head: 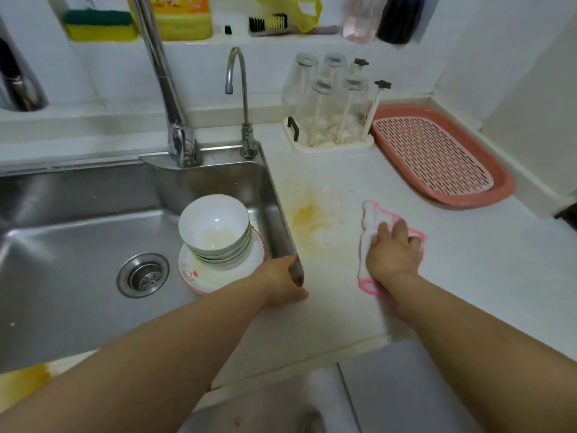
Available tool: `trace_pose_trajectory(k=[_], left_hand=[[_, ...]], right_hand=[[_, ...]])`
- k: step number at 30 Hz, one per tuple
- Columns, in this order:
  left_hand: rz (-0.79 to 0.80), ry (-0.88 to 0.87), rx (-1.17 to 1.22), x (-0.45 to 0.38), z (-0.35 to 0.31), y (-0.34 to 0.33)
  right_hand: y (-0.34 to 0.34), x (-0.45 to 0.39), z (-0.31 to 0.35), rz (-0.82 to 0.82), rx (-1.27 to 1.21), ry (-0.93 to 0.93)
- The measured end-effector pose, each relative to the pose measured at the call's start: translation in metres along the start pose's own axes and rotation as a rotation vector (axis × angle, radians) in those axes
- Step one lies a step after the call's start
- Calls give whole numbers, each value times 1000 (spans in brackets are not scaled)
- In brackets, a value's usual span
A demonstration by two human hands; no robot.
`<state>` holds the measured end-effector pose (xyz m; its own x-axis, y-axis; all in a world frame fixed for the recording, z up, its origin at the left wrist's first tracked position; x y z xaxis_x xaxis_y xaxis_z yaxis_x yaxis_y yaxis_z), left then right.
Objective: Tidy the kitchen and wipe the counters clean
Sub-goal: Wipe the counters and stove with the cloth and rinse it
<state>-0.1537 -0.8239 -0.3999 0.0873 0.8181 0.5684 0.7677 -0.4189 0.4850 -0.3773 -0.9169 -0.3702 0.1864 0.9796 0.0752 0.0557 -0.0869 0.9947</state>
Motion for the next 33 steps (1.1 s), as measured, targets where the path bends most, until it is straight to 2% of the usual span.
trace_pose_trajectory(k=[2,6,8,11,13,15,17,18,20,22,24,26,28,30,32,33], left_hand=[[35,-4,-37,-1,0,2],[25,64,36,0,5,8],[0,87,13,-2,-2,13],[3,115,1,-6,-8,16],[9,144,22,-5,-6,18],[-7,170,52,-2,-6,21],[-36,162,137,-6,-8,26],[-50,152,216,-6,-12,27],[-106,131,369,-17,-13,37],[-170,109,440,-32,-13,50],[-198,87,417,-44,-17,57],[-217,69,407,-56,-23,69],[-264,59,416,-66,-27,90],[-308,32,392,-74,-33,108],[-303,6,375,-86,-37,116],[-286,4,377,-89,-36,113]], right_hand=[[3,-24,38,11,2,68],[-10,-8,128,43,8,515],[-9,31,137,6,27,721],[-12,61,114,45,4,855],[-15,41,97,50,13,775],[-14,-5,85,45,2,573],[-14,-45,90,118,-63,405],[-13,-53,99,149,-88,382],[-7,-51,134,149,-93,488],[-3,-24,159,91,-49,690],[-2,16,155,54,3,871],[-11,28,131,83,-9,903],[-11,-1,113,47,-5,776],[-8,-45,104,11,17,552],[-11,-85,119,83,-6,399],[-9,-96,138,113,-23,396]])
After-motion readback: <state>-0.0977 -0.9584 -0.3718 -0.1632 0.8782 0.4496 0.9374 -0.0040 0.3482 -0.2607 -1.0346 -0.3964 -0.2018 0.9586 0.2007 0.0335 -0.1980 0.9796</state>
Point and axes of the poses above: each hand's wrist, its own x-axis away from the middle knuckle, its own y-axis out of the back of the hand, z = x × y, the point moved 10 cm from there along -x, towards the middle knuckle, and after that the axes turned 9 degrees about x, right-handed, at the moved point
